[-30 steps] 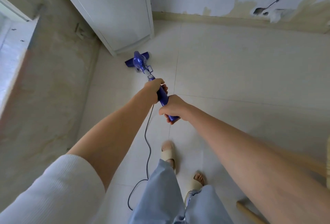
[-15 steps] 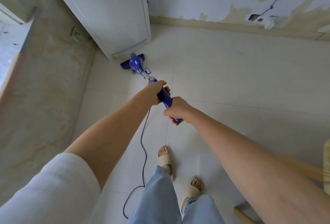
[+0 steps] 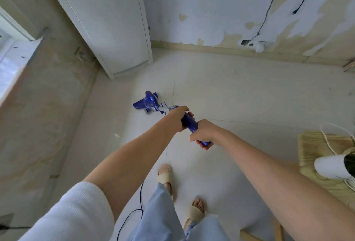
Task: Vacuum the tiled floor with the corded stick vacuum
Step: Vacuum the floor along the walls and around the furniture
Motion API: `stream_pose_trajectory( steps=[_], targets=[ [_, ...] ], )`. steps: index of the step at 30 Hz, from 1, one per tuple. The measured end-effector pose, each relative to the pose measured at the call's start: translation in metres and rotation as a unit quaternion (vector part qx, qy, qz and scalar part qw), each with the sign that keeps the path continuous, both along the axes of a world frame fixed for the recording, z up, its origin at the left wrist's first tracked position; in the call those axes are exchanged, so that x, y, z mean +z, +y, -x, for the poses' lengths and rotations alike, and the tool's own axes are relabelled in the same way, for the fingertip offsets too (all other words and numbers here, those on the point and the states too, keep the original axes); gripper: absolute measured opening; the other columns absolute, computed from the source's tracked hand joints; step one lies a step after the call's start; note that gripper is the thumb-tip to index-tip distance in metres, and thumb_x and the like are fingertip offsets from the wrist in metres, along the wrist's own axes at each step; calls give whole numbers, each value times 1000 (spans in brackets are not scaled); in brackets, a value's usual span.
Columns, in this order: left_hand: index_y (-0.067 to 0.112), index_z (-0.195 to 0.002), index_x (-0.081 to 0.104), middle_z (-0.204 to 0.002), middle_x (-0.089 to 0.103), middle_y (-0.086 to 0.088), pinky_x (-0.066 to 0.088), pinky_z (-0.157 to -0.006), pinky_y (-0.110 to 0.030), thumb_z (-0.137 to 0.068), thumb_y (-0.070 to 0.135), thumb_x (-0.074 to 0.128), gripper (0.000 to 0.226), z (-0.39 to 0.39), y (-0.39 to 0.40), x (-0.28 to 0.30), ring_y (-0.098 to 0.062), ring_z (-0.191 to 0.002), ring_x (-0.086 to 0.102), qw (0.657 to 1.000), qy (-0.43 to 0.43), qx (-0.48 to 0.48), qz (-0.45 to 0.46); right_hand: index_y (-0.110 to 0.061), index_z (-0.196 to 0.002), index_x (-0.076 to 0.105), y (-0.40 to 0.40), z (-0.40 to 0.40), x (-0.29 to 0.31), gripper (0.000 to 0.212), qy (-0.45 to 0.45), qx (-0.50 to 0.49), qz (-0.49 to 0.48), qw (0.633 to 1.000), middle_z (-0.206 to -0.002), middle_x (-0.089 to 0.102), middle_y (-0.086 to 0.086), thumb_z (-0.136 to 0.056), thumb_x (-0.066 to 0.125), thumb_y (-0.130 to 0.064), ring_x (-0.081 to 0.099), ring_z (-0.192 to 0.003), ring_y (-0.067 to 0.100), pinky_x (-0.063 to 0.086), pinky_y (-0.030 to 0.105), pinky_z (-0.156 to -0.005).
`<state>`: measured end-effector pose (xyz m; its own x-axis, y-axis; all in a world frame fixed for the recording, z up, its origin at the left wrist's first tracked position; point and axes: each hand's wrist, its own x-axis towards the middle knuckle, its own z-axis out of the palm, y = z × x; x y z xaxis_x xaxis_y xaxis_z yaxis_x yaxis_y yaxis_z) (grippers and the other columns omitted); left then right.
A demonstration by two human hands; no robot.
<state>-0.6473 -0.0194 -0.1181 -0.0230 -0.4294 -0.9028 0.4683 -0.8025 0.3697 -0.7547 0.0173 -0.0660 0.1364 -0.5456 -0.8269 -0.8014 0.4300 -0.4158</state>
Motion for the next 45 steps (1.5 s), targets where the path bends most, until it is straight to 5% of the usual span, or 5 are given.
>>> stream_pose_trajectory(
  steps=[7, 18, 31, 36, 45],
  targets=[
    [6, -62, 38, -63, 41, -6, 36, -53, -24, -88, 5, 46, 27, 27, 60, 33, -17, -54, 39, 995, -59, -72, 21, -7, -102, 48, 73, 16, 51, 14, -68, -88, -14, 994, -66, 50, 6, -90, 56, -5, 45, -46, 12, 38, 14, -35],
    [12, -57, 42, -46, 44, -3, 39, -47, -21, -81, 1, 47, 27, -36, 143, 55, -14, -43, 42, 986, -47, -159, 6, -5, -97, 48, 173, -54, 57, 15, -213, -241, -72, 944, -65, 49, 8, -86, 55, 3, 50, -46, 14, 47, 21, -41],
    [9, -75, 52, -59, 53, -4, 43, -42, -20, -89, 15, 55, 15, -143, 110, 50, -15, -42, 51, 940, -108, -324, 12, -3, -94, 48, 157, -186, 40, 20, -264, -406, -74, 872, -72, 45, 9, -82, 47, 14, 47, -50, 18, 50, 25, -48],
    [7, -72, 53, -62, 54, -7, 45, -61, -24, -87, 9, 57, 16, -153, 99, 38, -16, -55, 50, 945, -100, -312, 8, -4, -90, 48, 151, -203, 25, 20, -232, -427, -59, 872, -73, 44, 10, -80, 43, 13, 45, -53, 19, 49, 22, -43],
    [7, -73, 50, -61, 53, -5, 44, -54, -22, -89, 4, 55, 17, -145, 40, 23, -13, -53, 48, 962, -92, -258, -5, -3, -99, 47, 90, -197, 3, 24, -208, -404, -37, 890, -87, 49, 15, -81, 44, 11, 45, -56, 20, 43, 15, -35]
  ],
)
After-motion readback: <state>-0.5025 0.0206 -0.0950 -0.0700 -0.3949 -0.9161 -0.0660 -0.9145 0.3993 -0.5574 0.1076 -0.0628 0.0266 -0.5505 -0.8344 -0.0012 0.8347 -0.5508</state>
